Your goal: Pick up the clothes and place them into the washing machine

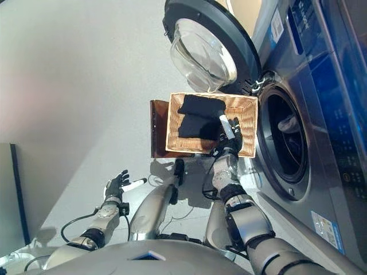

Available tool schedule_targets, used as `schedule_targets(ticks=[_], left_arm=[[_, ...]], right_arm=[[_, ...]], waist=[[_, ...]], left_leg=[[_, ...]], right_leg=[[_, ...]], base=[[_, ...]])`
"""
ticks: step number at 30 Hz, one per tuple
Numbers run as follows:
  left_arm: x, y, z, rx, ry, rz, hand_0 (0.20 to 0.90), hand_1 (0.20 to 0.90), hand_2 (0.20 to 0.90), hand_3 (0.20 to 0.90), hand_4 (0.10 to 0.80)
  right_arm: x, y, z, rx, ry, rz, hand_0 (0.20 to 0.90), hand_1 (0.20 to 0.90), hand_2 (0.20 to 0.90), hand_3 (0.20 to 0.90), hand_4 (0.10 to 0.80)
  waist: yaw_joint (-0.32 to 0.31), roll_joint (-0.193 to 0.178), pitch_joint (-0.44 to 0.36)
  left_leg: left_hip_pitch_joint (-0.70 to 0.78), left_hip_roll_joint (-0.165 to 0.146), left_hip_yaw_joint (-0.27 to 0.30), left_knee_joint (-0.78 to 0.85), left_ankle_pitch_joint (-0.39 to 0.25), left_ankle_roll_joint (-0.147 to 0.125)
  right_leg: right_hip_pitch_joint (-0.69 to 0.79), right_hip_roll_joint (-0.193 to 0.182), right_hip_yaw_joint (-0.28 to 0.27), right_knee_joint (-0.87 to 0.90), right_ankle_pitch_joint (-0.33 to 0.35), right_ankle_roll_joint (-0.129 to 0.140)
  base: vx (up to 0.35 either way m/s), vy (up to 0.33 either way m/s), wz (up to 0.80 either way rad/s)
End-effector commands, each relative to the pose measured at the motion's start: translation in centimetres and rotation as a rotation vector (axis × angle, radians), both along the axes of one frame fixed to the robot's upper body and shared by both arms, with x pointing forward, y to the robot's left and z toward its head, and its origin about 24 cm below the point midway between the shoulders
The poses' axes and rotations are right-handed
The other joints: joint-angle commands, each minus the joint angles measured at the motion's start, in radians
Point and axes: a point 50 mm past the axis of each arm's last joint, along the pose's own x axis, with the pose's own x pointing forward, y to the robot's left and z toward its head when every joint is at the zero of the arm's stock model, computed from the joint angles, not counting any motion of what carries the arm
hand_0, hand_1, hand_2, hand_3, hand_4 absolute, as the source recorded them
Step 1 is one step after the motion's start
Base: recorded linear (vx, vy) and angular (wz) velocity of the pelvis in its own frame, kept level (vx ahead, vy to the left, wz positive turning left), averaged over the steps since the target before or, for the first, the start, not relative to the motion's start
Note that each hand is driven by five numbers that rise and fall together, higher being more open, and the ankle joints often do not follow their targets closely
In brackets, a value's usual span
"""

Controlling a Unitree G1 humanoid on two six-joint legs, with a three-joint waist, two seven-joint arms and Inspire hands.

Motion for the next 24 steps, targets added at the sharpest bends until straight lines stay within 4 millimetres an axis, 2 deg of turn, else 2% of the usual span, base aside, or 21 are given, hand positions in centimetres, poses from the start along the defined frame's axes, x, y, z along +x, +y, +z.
schedule_targets(ticks=[1, 3, 6, 10, 13, 14, 15, 24], left_arm=[[0.3, 4.8, 1.2, 0.156, -0.014, 0.057, 0.900, 0.900, 0.900, 0.900, 0.800], [0.0, 5.1, 1.2, 0.158, -0.005, 0.056, 0.900, 0.900, 0.900, 0.900, 0.800], [-0.4, 5.2, 1.1, 0.155, 0.005, 0.047, 0.900, 0.900, 0.900, 0.900, 0.800], [-0.5, 5.2, 1.1, 0.158, 0.004, 0.013, 0.900, 0.900, 0.900, 0.900, 0.800], [-0.4, 5.2, 1.1, 0.162, 0.003, -0.002, 0.900, 0.900, 0.900, 0.900, 0.800], [-0.4, 5.2, 1.1, 0.161, 0.000, -0.005, 0.900, 0.900, 0.900, 0.900, 0.800], [-0.4, 5.0, 1.1, 0.163, 0.005, -0.015, 0.900, 0.900, 0.900, 0.900, 0.800], [-0.4, 4.7, 0.9, 0.168, 0.020, -0.027, 0.900, 0.900, 0.900, 0.900, 0.800]], right_arm=[[2.5, 1.8, 4.9, -0.429, -0.183, 0.287, 0.900, 0.900, 0.900, 0.900, 0.800], [2.5, 2.1, 6.1, -0.730, -0.225, 0.425, 0.900, 0.900, 0.900, 0.900, 0.800], [2.4, 0.6, 6.1, -1.022, -0.199, 0.505, 0.900, 0.900, 0.900, 0.900, 0.800], [2.1, -1.9, 5.6, -1.365, -0.123, 0.567, 0.900, 0.900, 0.900, 0.900, 0.800], [1.8, -3.4, 4.9, -1.542, -0.053, 0.595, 0.900, 0.900, 0.900, 0.900, 0.800], [1.8, -3.6, 4.8, -1.569, -0.043, 0.603, 0.900, 0.900, 0.900, 0.900, 0.800], [1.6, -4.1, 3.7, -1.592, 0.031, 0.617, 0.900, 0.900, 0.900, 0.900, 0.800], [1.3, -3.8, 2.4, -1.748, 0.089, 0.703, 0.900, 0.900, 0.900, 0.900, 0.800]], waist=[[0.002, -0.047, -0.022], [-0.003, -0.059, -0.023], [-0.009, -0.074, -0.028], [-0.006, -0.092, -0.039], [-0.001, -0.101, -0.047], [0.000, -0.103, -0.052], [0.006, -0.112, -0.062], [0.014, -0.128, -0.090]], left_leg=[[0.004, -0.050, 0.026, 0.064, -0.094, -0.016], [0.017, -0.049, 0.023, 0.056, -0.094, -0.015], [0.041, -0.047, 0.019, 0.038, -0.093, -0.014], [0.070, -0.047, 0.011, 0.007, -0.087, -0.012], [0.086, -0.048, 0.004, -0.011, -0.082, -0.010], [0.088, -0.048, 0.001, -0.019, -0.075, -0.009], [0.101, -0.049, -0.002, -0.032, -0.072, -0.009], [0.172, -0.048, -0.009, -0.097, -0.062, -0.007]], right_leg=[[0.098, 0.035, 0.028, -0.261, 0.151, -0.002], [0.109, 0.036, 0.026, -0.267, 0.154, 0.002], [0.136, 0.035, 0.021, -0.290, 0.162, 0.009], [0.170, 0.031, 0.016, -0.326, 0.173, 0.019], [0.195, 0.024, 0.011, -0.354, 0.181, 0.025], [0.198, 0.021, 0.009, -0.365, 0.190, 0.027], [0.217, 0.017, 0.006, -0.382, 0.194, 0.030], [0.290, 0.007, 0.000, -0.442, 0.210, 0.040]], base=[[0.000, 0.000, 0.00], [0.037, -0.015, 0.01], [0.056, -0.007, -0.02], [0.065, -0.012, 0.01], [0.060, -0.004, 0.05], [0.105, -0.024, 0.03], [0.067, -0.017, 0.04], [0.069, -0.004, 0.03]])
